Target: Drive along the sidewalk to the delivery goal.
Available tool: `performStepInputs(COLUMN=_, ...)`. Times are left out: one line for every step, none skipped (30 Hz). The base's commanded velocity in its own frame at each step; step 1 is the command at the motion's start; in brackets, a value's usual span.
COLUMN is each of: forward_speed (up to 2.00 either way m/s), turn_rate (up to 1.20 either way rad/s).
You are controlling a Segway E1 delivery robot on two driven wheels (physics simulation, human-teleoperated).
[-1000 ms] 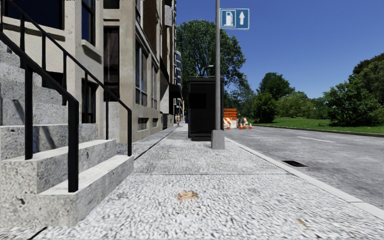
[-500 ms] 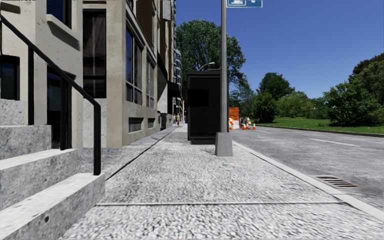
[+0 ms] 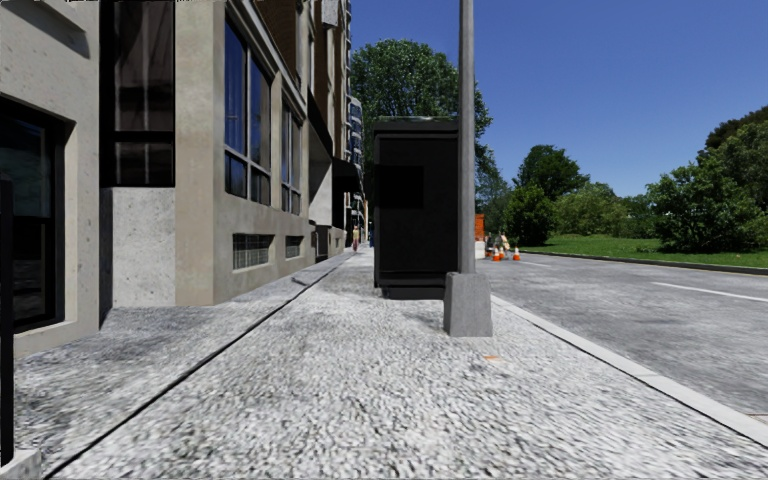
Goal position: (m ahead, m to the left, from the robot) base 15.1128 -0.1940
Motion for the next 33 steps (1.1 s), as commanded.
performStepInputs(forward_speed=2.00, turn_rate=0.01)
performStepInputs(forward_speed=2.00, turn_rate=0.06)
performStepInputs(forward_speed=2.00, turn_rate=0.14)
performStepInputs(forward_speed=2.00, turn_rate=0.14)
performStepInputs(forward_speed=2.00, turn_rate=0.18)
performStepInputs(forward_speed=2.00, turn_rate=0.22)
performStepInputs(forward_speed=2.00, turn_rate=0.29)
performStepInputs(forward_speed=2.00, turn_rate=0.32)
performStepInputs(forward_speed=2.00, turn_rate=0.32)
performStepInputs(forward_speed=2.00, turn_rate=0.33)
performStepInputs(forward_speed=2.00, turn_rate=0.36)
performStepInputs(forward_speed=2.00, turn_rate=0.37)
performStepInputs(forward_speed=2.00, turn_rate=0.38)
performStepInputs(forward_speed=2.00, turn_rate=0.38)
performStepInputs(forward_speed=2.00, turn_rate=0.38)
performStepInputs(forward_speed=2.00, turn_rate=0.39)
performStepInputs(forward_speed=2.00, turn_rate=0.43)
performStepInputs(forward_speed=2.00, turn_rate=0.45)
performStepInputs(forward_speed=2.00, turn_rate=0.45)
performStepInputs(forward_speed=2.00, turn_rate=0.45)
performStepInputs(forward_speed=2.00, turn_rate=0.45)
performStepInputs(forward_speed=2.00, turn_rate=0.45)
performStepInputs(forward_speed=2.00, turn_rate=0.45)
performStepInputs(forward_speed=2.00, turn_rate=0.45)
performStepInputs(forward_speed=2.00, turn_rate=0.45)
performStepInputs(forward_speed=2.00, turn_rate=0.45)
performStepInputs(forward_speed=2.00, turn_rate=0.45)
performStepInputs(forward_speed=2.00, turn_rate=0.45)
performStepInputs(forward_speed=2.00, turn_rate=0.44)
performStepInputs(forward_speed=2.00, turn_rate=0.37)
performStepInputs(forward_speed=2.00, turn_rate=0.37)
performStepInputs(forward_speed=2.00, turn_rate=0.18)
performStepInputs(forward_speed=2.00, turn_rate=0.01)
